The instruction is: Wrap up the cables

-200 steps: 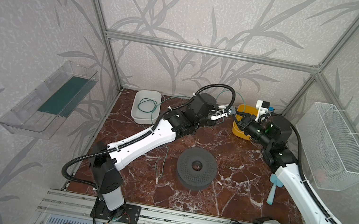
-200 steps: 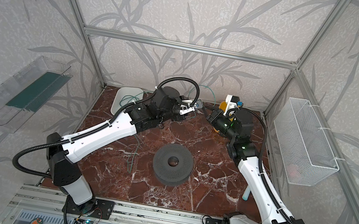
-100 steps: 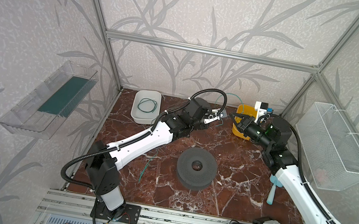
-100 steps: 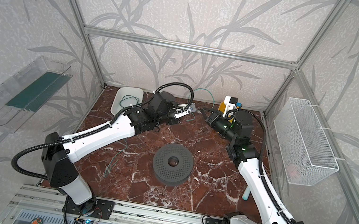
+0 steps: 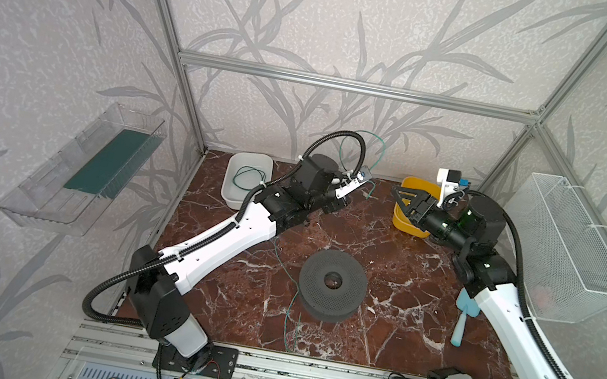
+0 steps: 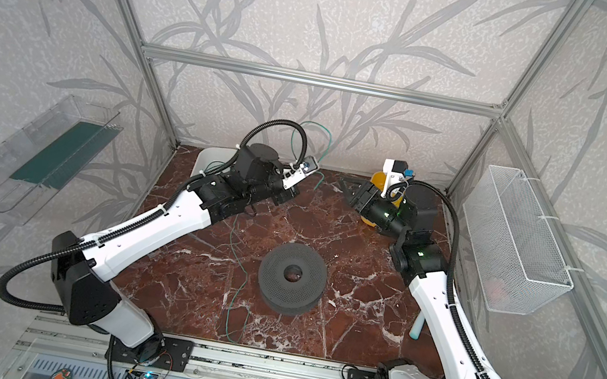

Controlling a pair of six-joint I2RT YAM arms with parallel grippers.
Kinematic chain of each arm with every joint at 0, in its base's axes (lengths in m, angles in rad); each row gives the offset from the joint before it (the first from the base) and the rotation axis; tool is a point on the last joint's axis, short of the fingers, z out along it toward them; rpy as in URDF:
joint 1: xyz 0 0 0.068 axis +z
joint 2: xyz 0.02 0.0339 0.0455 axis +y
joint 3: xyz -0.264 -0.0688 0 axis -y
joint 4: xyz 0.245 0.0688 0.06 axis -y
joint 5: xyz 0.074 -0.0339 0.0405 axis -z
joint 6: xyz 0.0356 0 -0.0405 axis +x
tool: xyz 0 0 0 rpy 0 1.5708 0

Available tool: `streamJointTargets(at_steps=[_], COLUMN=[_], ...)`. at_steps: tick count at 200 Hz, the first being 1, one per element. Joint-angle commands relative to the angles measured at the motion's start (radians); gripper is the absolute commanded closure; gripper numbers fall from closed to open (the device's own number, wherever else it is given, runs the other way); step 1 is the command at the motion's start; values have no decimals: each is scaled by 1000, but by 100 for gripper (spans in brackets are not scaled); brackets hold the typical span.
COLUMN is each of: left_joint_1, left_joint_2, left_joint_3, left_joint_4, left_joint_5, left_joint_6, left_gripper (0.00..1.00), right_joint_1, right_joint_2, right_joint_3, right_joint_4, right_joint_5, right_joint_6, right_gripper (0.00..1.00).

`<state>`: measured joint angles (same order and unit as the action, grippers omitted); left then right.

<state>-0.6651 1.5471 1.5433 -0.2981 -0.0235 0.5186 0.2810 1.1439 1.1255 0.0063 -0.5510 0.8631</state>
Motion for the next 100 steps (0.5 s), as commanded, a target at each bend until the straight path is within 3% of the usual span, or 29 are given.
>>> streamJointTargets(at_steps=[1,35,100], left_joint_1=[9,15,13], left_joint_2=[-48,-58,-49], left_joint_3=[-13,-43,-48], left_joint_4=[43,77,89], left_joint_5=[75,93,94], left_joint_6=[-89,-128,-138], left_gripper=[100,100,100], right_joint_1=[-5,8,47], right_joint_2=[-26,-8,20], right_joint_3=[-13,-3,39], right_joint_4=[-9,56,191], right_joint_5=[-53,-144,-177], right_joint_6=[-24,1,72], right_gripper=[44,44,41])
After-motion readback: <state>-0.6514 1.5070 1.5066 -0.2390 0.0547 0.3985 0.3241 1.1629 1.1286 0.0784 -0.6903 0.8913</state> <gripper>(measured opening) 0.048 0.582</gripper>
